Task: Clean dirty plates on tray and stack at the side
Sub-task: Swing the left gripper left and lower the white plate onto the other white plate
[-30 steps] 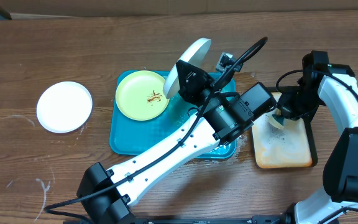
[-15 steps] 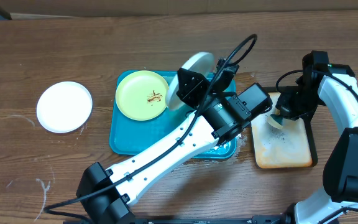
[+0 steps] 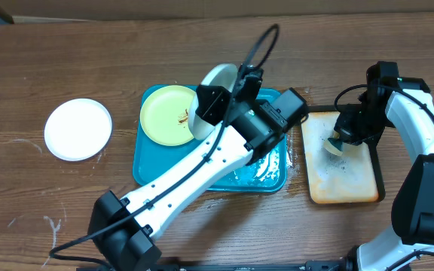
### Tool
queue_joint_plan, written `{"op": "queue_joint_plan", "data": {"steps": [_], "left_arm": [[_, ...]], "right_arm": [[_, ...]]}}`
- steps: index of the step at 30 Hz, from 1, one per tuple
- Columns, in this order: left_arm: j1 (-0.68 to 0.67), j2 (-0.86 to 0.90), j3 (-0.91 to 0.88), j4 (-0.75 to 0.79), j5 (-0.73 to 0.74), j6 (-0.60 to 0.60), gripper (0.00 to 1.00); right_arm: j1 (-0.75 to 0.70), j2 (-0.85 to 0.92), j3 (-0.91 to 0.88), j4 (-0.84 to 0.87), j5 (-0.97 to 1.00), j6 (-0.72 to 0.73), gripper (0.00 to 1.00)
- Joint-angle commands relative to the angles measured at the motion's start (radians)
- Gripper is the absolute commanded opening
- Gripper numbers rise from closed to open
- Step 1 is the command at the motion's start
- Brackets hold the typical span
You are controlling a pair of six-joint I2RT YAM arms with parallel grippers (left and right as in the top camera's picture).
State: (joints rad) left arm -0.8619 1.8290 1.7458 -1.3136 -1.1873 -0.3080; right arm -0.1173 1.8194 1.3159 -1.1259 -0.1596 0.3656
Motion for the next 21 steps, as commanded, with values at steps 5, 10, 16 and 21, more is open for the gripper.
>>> {"op": "queue_joint_plan", "data": {"steps": [5,10,16,21], "left_arm": [[0.119,-0.002,0.034,0.08,0.848,-0.199,0.04],[0.261,-0.027,0.034,0.117,0.998,-0.224,0.04],[0.507,-0.046,0.028,0.109,1.17,-0.208,0.05],[0.693,-0.072,-0.016,0.118,1.181,-0.193,0.05]], "right_arm": [[-0.001,-0.023,0.0,0.003,-0.007,-0.003,0.04],[-0.001,-0.023,0.0,-0.01,-0.011,-0.003,0.04],[-0.001,-0.023,0.0,-0.017,-0.011,-0.003,0.04],[-0.001,-0.023,0.0,-0.031,-0.011,-0.003,0.04]]}}
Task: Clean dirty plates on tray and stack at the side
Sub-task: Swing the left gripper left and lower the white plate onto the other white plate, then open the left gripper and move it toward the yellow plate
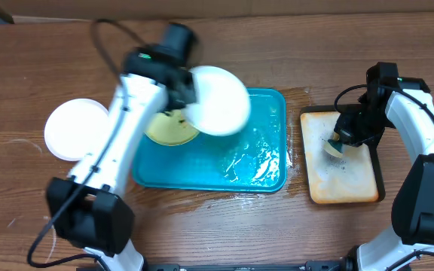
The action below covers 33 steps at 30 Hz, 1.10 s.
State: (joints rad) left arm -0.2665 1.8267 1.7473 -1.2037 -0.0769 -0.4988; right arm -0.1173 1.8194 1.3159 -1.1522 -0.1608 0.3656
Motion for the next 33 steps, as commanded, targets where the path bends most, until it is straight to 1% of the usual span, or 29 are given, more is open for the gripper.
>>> {"op": "queue_joint_plan", "data": {"steps": [1,3,8,9,10,14,16,18,21,23,25,33], "left_arm": [[0.13,-0.079,-0.037,0.015,0.073,-0.002,0.05],[0.198,-0.11,-0.101,0.055,0.092,0.011,0.05],[0.381,-0.239,-0.359,0.222,0.217,0.031,0.05],[0.472,-0.292,-0.464,0.281,0.25,0.032,0.04],[0.52,-0.313,-0.509,0.306,0.273,0.032,0.04],[0.702,-0.341,-0.626,0.375,0.346,0.042,0.04],[0.782,-0.336,-0.654,0.4,0.389,0.043,0.04],[0.851,-0.334,-0.661,0.419,0.4,0.043,0.04],[0.919,-0.334,-0.662,0.456,0.395,0.043,0.04],[0.957,-0.329,-0.662,0.483,0.363,0.042,0.04],[0.986,-0.311,-0.662,0.491,0.325,0.03,0.04],[1.02,-0.143,-0.662,0.529,0.32,0.031,0.04]], "right_arm": [[-0.001,-0.023,0.0,-0.005,-0.009,-0.003,0.04],[-0.001,-0.023,0.0,-0.005,-0.01,-0.003,0.04],[-0.001,-0.023,0.0,-0.012,-0.01,-0.003,0.04],[-0.001,-0.023,0.0,-0.017,-0.009,-0.003,0.04],[-0.001,-0.023,0.0,-0.019,-0.009,-0.003,0.04],[-0.001,-0.023,0.0,-0.02,-0.01,-0.003,0.04],[-0.001,-0.023,0.0,-0.02,-0.01,-0.003,0.04],[-0.001,-0.023,0.0,-0.023,-0.01,-0.003,0.04],[-0.001,-0.023,0.0,-0.027,-0.01,-0.003,0.04],[-0.001,-0.023,0.0,-0.029,-0.01,-0.004,0.04],[-0.001,-0.023,0.0,-0.032,-0.01,-0.004,0.04],[-0.001,-0.023,0.0,-0.05,-0.009,-0.019,0.04]]}}
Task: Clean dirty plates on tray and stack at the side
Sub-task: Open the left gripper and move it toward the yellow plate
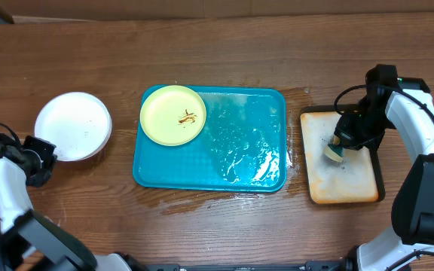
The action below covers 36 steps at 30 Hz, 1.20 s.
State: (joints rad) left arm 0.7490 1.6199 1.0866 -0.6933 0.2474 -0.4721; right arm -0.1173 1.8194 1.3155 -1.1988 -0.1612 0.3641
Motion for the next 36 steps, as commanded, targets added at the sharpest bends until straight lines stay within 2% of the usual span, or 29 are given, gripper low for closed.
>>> {"op": "queue_joint_plan", "data": {"steps": [1,11,13,14,15,16,17,18,22,25,28,31,33,36], "left_arm": [[0.005,0.083,-0.001,0.031,-0.003,0.003,0.04],[0.004,0.132,0.005,0.112,-0.047,-0.042,0.04],[0.004,0.132,0.006,0.116,-0.055,-0.042,0.08],[0.004,0.132,0.007,0.115,-0.054,-0.042,0.15],[0.004,0.132,0.008,0.114,-0.054,-0.041,0.29],[0.004,0.132,0.008,0.109,-0.054,-0.041,0.55],[0.003,0.132,0.009,0.106,-0.053,-0.04,0.74],[0.003,0.132,0.009,0.102,-0.047,-0.03,0.81],[0.001,0.132,0.041,0.063,-0.026,0.009,0.8],[-0.016,0.124,0.114,-0.019,-0.014,0.031,0.83],[-0.06,0.097,0.21,-0.112,-0.01,0.063,0.76],[-0.143,0.044,0.298,-0.179,-0.016,0.103,0.74],[-0.246,0.006,0.365,-0.248,-0.056,0.133,0.79],[-0.368,-0.004,0.389,-0.302,-0.102,0.143,0.81]], "right_arm": [[-0.001,-0.023,0.0,-0.008,-0.009,-0.022,0.04],[-0.001,-0.023,0.0,-0.018,-0.009,-0.025,0.04],[-0.001,-0.023,0.0,-0.018,-0.009,-0.025,0.04],[-0.001,-0.023,0.0,-0.018,-0.009,-0.026,0.04],[-0.001,-0.023,0.0,-0.018,-0.009,-0.026,0.04],[-0.001,-0.023,0.0,-0.018,-0.009,-0.025,0.04],[-0.001,-0.023,0.0,-0.015,-0.009,-0.025,0.04],[-0.001,-0.023,0.0,-0.014,-0.009,-0.026,0.04],[-0.001,-0.023,0.0,-0.011,-0.009,-0.028,0.04],[-0.001,-0.023,0.0,-0.011,-0.009,-0.029,0.04],[-0.001,-0.023,0.0,-0.006,-0.009,-0.029,0.04],[-0.001,-0.023,0.0,0.0,-0.008,-0.028,0.04],[-0.001,-0.023,0.0,0.001,0.039,-0.002,0.04],[-0.001,-0.023,-0.001,0.0,0.131,0.046,0.04]]}}
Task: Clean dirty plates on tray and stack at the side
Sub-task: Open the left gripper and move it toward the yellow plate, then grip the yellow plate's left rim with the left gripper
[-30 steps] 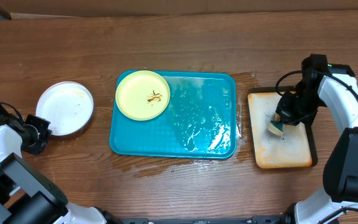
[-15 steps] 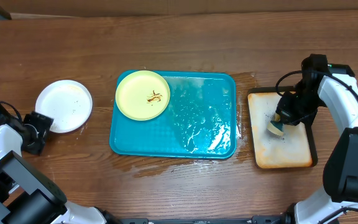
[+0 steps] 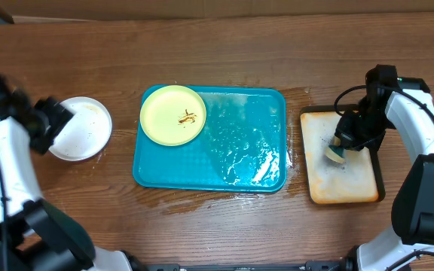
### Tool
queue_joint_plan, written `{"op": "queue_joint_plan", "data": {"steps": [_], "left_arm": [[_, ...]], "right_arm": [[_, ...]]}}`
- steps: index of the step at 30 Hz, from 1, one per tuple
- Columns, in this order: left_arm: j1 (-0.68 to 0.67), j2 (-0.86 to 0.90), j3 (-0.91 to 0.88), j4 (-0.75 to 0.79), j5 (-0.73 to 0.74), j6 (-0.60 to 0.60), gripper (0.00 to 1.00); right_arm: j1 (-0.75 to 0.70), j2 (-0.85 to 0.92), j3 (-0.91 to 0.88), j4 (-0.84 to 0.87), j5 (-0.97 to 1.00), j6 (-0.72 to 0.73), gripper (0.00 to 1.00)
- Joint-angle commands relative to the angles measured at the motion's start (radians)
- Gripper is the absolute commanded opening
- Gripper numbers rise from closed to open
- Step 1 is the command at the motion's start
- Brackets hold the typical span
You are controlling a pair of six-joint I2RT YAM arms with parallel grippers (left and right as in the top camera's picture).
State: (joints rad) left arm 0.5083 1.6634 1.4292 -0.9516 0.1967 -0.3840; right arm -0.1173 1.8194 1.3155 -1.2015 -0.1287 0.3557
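Note:
A yellow-green plate with a brown smear sits in the far left corner of the teal tray, whose right half is wet and foamy. Left of the tray lie stacked white plates. My left gripper hovers at their upper left rim; its jaws are too blurred to read. Over the tan board on the right, my right gripper is shut on a small round sponge.
Water has spilled onto the wooden table along the tray's front and right edges. The tan board is wet and speckled. A cardboard wall runs along the table's far edge. The left arm's base stands at the near left.
My left gripper has moved from the near left of the white plates to their far left rim. The white stack now looks rounder and better aligned. The right gripper and sponge have barely shifted.
First my left arm reached across the tray holding a white plate upright by the yellow-green plate. Then it carried that plate above the tray's left end. Later the plate lay on the white one at the left, and the gripper now stays beside the stack.

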Motion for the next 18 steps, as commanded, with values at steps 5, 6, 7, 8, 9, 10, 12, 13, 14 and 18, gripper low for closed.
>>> {"op": "queue_joint_plan", "data": {"steps": [5,6,7,8,9,10,12,13,14,18], "left_arm": [[-0.294,-0.033,0.045,-0.092,-0.051,0.071,0.8],[-0.319,-0.032,0.045,-0.092,-0.051,0.071,0.8],[-0.344,-0.032,0.045,-0.09,-0.05,0.07,0.8],[-0.361,-0.032,0.045,-0.089,-0.05,0.07,0.81],[-0.376,-0.032,0.045,-0.088,-0.05,0.07,0.83],[-0.385,-0.032,0.045,-0.089,-0.047,0.071,0.85],[-0.396,-0.032,0.045,-0.093,-0.047,0.071,0.86],[-0.397,-0.032,0.045,-0.095,-0.047,0.071,0.86],[-0.397,-0.032,0.045,-0.1,-0.046,0.071,0.87],[-0.397,-0.023,0.045,-0.127,-0.047,0.073,0.89]], "right_arm": [[-0.001,-0.023,-0.03,0.048,0.105,0.015,0.04],[-0.001,-0.023,-0.05,0.072,0.089,-0.006,0.04],[-0.001,-0.022,-0.069,0.093,0.066,-0.03,0.04],[-0.001,-0.022,-0.089,0.113,0.043,-0.044,0.04],[-0.001,-0.022,-0.117,0.14,0.018,-0.047,0.04],[-0.001,-0.022,-0.14,0.161,0.001,-0.046,0.04],[-0.001,-0.022,-0.197,0.216,-0.027,-0.046,0.04],[-0.001,-0.022,-0.227,0.244,-0.039,-0.042,0.04],[-0.001,-0.022,-0.259,0.275,-0.054,-0.039,0.04],[-0.001,-0.022,-0.359,0.365,-0.079,-0.004,0.04]]}}
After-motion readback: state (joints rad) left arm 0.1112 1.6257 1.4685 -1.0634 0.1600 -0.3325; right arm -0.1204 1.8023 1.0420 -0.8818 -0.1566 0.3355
